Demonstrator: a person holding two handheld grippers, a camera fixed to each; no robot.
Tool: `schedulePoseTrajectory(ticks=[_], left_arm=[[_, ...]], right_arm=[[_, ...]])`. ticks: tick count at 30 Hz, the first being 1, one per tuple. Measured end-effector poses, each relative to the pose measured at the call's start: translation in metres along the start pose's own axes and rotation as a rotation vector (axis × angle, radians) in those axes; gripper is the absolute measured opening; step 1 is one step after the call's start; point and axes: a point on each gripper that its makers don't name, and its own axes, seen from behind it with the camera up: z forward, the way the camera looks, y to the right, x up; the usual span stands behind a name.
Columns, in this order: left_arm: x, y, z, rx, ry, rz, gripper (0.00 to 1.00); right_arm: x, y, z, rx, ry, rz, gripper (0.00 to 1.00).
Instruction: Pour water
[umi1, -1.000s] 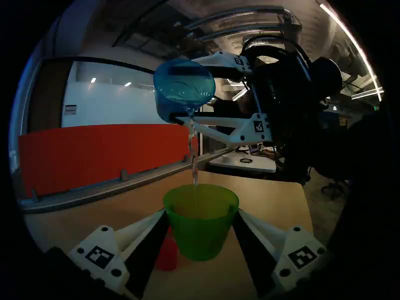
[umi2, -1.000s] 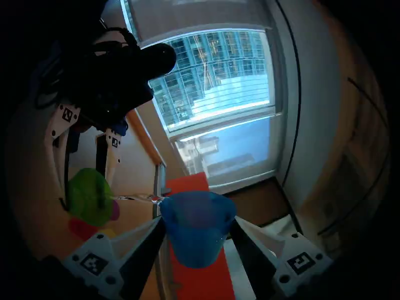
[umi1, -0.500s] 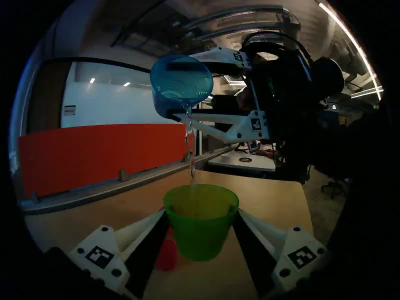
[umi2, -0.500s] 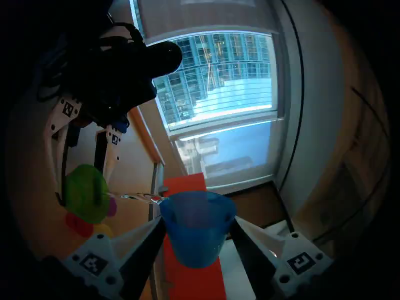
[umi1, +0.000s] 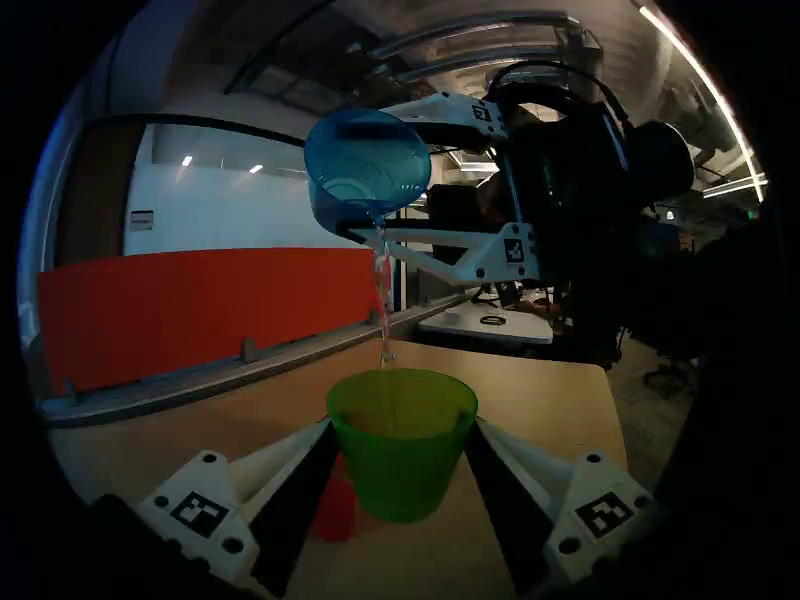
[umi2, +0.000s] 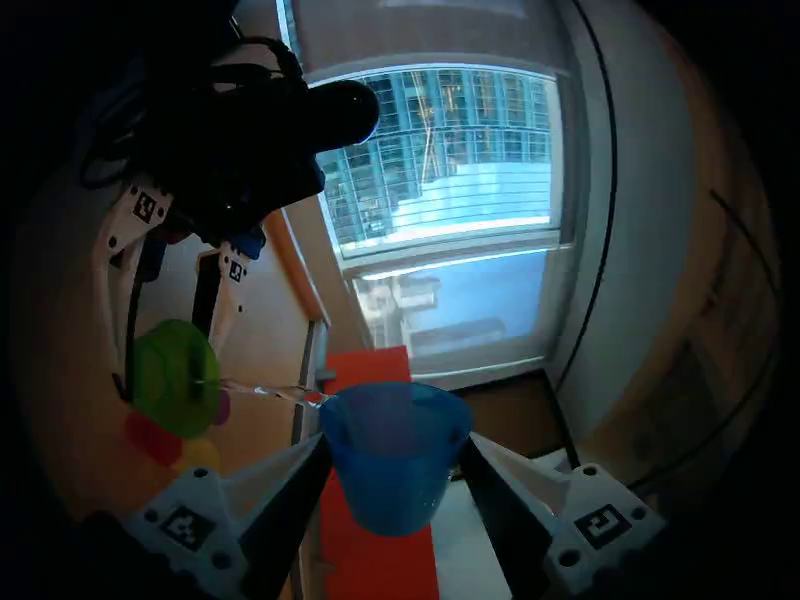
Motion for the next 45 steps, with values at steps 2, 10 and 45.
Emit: schedulePoseTrajectory(ticks=[2, 10, 45], left_arm=[[0.000, 0.000, 0.000, 0.000, -0.001, 0.000, 0.84], [-0.002, 0.000, 0.000, 0.002, -0.005, 0.003, 0.84], [-0.002, -0.005, 0.000, 0.019, -0.006, -0.013, 0.84]], right_arm=[[0.001, 0.000, 0.000, 0.000, 0.000, -0.006, 0.88], [0.004, 0.001, 0.000, -0.002, 0.002, -0.027, 0.88], [0.012, 0.002, 0.002, -0.022, -0.014, -0.166, 0.88]])
